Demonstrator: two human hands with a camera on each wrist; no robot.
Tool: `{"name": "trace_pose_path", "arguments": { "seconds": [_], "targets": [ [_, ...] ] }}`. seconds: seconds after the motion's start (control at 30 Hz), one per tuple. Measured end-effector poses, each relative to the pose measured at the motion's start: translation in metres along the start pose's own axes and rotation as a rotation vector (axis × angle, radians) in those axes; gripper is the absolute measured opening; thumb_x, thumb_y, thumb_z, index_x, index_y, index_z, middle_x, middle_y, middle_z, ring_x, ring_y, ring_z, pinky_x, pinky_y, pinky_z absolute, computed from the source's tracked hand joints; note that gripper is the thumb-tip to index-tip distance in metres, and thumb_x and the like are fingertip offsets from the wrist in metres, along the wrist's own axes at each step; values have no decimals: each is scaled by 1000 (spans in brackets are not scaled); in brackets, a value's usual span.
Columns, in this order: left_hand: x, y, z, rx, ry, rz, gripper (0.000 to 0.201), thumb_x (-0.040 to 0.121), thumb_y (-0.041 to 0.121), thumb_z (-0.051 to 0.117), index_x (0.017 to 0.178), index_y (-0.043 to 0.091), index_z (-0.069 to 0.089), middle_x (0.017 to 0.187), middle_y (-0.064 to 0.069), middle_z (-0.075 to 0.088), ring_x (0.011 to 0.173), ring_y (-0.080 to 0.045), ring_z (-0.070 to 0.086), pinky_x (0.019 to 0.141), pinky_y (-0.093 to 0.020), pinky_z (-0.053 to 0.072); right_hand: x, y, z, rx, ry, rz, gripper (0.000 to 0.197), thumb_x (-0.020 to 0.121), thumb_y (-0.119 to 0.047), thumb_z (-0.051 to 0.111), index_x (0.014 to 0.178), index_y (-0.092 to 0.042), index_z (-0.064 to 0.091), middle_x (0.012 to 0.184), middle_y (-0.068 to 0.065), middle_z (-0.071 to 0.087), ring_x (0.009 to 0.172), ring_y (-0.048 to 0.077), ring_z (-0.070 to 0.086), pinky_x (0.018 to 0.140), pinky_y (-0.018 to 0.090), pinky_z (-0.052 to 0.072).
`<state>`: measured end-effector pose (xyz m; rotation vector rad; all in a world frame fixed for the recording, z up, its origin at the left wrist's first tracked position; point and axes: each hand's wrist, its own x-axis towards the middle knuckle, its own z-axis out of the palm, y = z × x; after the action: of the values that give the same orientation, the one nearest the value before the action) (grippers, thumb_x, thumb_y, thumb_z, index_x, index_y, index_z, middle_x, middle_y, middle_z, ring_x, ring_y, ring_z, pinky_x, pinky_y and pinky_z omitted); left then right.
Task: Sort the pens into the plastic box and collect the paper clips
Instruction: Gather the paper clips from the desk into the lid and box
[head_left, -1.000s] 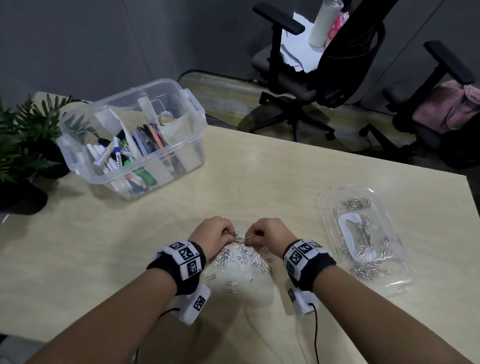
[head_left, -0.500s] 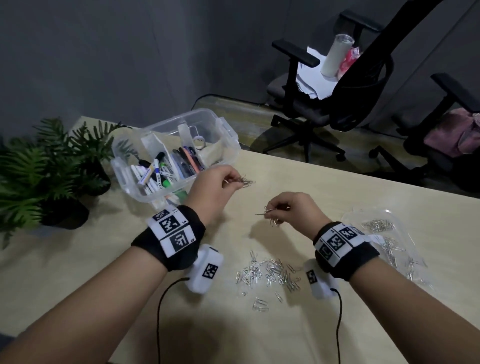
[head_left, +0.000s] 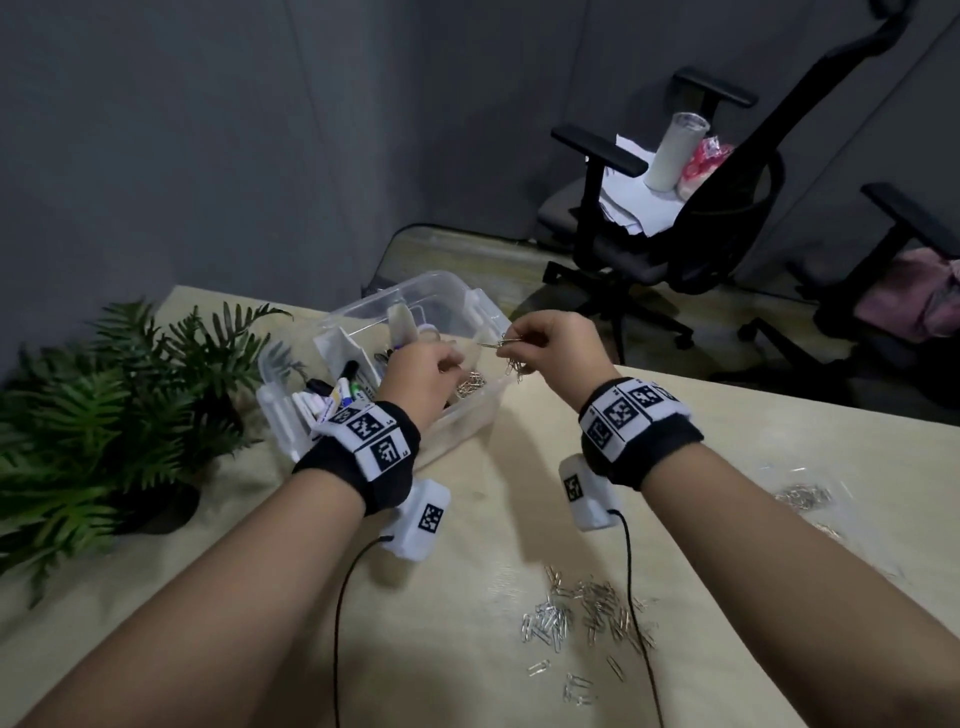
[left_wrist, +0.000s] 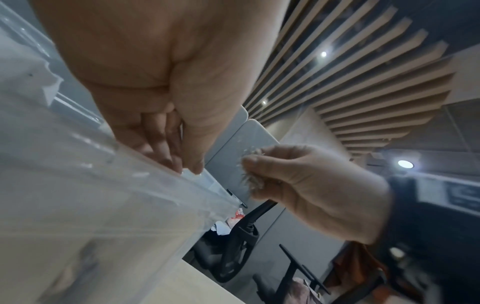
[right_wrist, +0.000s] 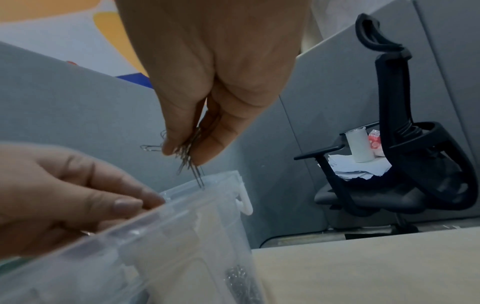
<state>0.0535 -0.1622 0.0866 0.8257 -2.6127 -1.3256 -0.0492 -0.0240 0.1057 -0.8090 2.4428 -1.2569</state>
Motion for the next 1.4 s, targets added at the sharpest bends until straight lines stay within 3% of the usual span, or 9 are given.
{"name": "trace_pose_path", "arguments": {
  "seconds": [0.1,0.23,0.4,0.5,0.7,0.93,1.13,1.23,1.4],
  "targets": [
    [2,-8,-1,-6,-27,13,23,88,8,62,111,6,68,102,-11,71,91,-25,66,88,-32,52,19,4,20,-126,-40,26,10,76,-14,78,78,-10,69,68,1,63,63,12,59,67,23,53],
    [-1,-14,-2,-32,-23,57,22,84,10,68,106,6,67,95,-9,70,82,-22,66,82,-36,54,28,5,31,-317,-98,-28,20,76,-24,79,87,-11,70,81,0,65,77,12,56,72,23,43],
    [-10,-13,-6,4,7,118,18,82,13,70,100,9,68,81,1,63,60,1,52,72,-19,47,22,6,26,-281,-78,-27,20,76,-18,78,93,-12,69,83,0,65,79,13,58,76,24,47],
    [-23,-6,-5,9,26,177,17,81,12,71,98,10,67,80,4,61,60,3,49,66,-11,41,11,11,19,-232,-64,-32,14,78,-13,75,91,-11,71,85,0,67,82,13,61,77,22,47],
    [-53,4,20,-28,-66,185,18,82,15,72,98,10,65,78,3,61,59,-1,51,70,-22,50,-17,20,1,-151,-20,-82,23,78,-20,76,100,-14,70,101,0,62,87,10,60,82,20,46],
    [-91,-38,79,307,-341,53,47,86,34,66,126,11,55,128,-5,56,109,-17,56,92,-24,41,-93,77,-29,-235,-67,112,22,84,-27,71,104,-18,66,103,-1,60,82,15,61,80,26,47],
    [-123,-69,120,561,-524,4,71,92,41,52,148,6,23,158,-14,14,144,-25,19,116,-31,19,-184,159,-30,-483,-406,470,74,66,-53,79,127,-26,46,120,3,43,103,24,56,93,39,49],
    [-140,-71,130,569,-523,83,70,94,36,50,149,7,19,159,-13,6,146,-22,13,116,-28,15,-219,176,-28,-449,-419,499,83,62,-51,82,130,-26,42,120,3,39,105,27,54,93,37,47],
    [-172,-66,150,530,-572,244,63,92,34,52,147,13,29,158,-4,19,144,-17,22,114,-25,20,-251,180,-10,-300,-407,352,79,67,-40,83,132,-21,44,121,2,38,101,15,45,96,30,43]
  ]
}}
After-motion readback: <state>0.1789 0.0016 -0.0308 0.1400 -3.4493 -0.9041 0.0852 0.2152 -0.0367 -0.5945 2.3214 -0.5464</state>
